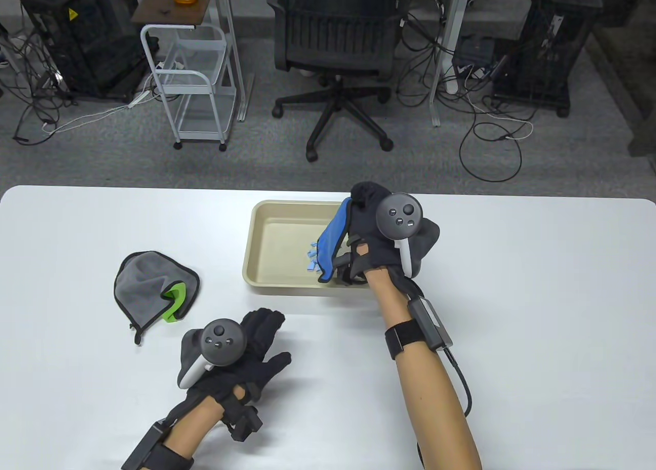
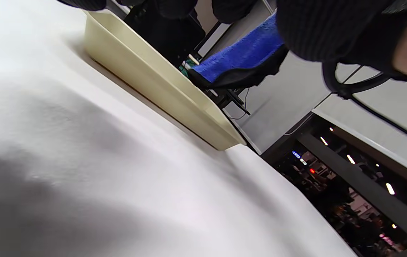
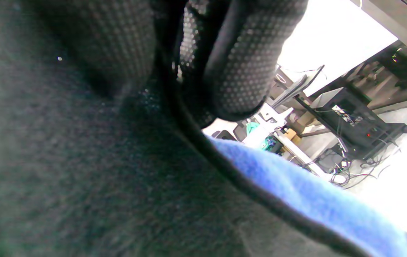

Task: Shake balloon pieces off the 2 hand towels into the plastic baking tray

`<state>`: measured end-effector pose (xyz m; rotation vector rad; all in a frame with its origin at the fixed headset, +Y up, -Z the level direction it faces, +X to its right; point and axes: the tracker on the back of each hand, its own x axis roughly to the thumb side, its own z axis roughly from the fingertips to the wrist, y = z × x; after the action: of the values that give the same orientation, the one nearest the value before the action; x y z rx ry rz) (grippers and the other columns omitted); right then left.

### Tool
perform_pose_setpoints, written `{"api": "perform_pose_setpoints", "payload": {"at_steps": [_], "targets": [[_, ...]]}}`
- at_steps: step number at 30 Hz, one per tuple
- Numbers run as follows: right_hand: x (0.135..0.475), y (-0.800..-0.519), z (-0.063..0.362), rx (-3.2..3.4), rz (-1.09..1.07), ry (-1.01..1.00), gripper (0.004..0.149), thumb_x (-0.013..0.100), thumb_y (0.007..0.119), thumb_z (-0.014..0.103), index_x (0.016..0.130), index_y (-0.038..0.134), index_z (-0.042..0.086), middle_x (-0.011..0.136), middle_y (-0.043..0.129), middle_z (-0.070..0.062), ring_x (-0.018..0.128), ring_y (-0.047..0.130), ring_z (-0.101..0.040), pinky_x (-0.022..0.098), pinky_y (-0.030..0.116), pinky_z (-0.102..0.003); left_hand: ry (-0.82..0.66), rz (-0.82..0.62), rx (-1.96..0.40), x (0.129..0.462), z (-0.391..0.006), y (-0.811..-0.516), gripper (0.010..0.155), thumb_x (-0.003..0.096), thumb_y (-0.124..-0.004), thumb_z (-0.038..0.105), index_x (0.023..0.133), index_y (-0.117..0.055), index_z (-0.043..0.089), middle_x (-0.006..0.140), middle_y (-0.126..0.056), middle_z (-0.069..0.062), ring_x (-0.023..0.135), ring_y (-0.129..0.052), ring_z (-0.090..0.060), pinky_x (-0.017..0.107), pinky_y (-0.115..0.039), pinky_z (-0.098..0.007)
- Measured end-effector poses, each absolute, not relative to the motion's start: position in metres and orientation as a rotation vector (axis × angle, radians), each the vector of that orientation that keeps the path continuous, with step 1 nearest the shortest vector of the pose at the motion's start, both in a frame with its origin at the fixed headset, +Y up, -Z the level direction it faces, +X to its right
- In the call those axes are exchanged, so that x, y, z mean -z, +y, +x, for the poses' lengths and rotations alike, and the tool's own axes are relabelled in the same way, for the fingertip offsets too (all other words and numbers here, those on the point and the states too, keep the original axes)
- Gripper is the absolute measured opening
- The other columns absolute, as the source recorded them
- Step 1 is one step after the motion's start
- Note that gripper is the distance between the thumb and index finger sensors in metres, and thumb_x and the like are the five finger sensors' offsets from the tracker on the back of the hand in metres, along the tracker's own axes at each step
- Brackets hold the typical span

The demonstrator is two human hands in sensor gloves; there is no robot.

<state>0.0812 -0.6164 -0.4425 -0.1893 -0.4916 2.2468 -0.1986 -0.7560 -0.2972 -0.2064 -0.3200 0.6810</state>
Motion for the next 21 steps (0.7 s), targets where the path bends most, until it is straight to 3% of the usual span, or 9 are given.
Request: {"api": "perform_pose_setpoints", "payload": {"at_steps": [5,10,15,21], "targets": [[0.432,-0.614,0.088,-2.234,-0.198,-0.496,0.042,0.038,0.088,0.039,0.077,0.073,0.037,0.094,0.081,0.008,0.071,0.103,-0.003,0.050,0.096,-0.020,-0.262,-0.234,-0.688,0.303,-0.200,-0.763,0.082,0.0388,-0.071,0.056,0.105,-0.028,0.033,0.114,-0.028,-0.010,0.108,-0.028,-0.048,0.072,-0.046,-0.065],[0.420,-0.594,0.109,-2.234,-0.185,-0.537,0.042,0.038,0.088,0.039,0.078,0.073,0.037,0.094,0.081,0.008,0.071,0.103,-0.003,0.049,0.096,-0.020,-0.261,-0.226,-0.715,0.303,-0.204,-0.760,0.082,0.0388,-0.071,0.057,0.106,-0.029,0.033,0.114,-0.029,-0.009,0.109,-0.029,-0.048,0.072,-0.046,-0.065],[0.409,-0.579,0.151,-2.221,-0.242,-0.592,0.042,0.039,0.088,0.039,0.078,0.072,0.037,0.095,0.080,0.007,0.072,0.102,-0.004,0.049,0.096,-0.020,-0.260,-0.218,-0.719,0.302,-0.206,-0.756,0.082,0.0387,-0.071,0.057,0.106,-0.030,0.033,0.114,-0.029,-0.010,0.109,-0.028,-0.047,0.072,-0.044,-0.065],[0.398,-0.583,0.213,-2.252,-0.386,-0.644,0.042,0.039,0.087,0.038,0.079,0.072,0.036,0.096,0.078,0.007,0.072,0.101,-0.005,0.050,0.095,-0.021,-0.270,-0.204,-0.726,0.301,-0.206,-0.752,0.082,0.0387,-0.071,0.057,0.106,-0.030,0.032,0.114,-0.028,-0.010,0.109,-0.027,-0.047,0.073,-0.044,-0.065]]}}
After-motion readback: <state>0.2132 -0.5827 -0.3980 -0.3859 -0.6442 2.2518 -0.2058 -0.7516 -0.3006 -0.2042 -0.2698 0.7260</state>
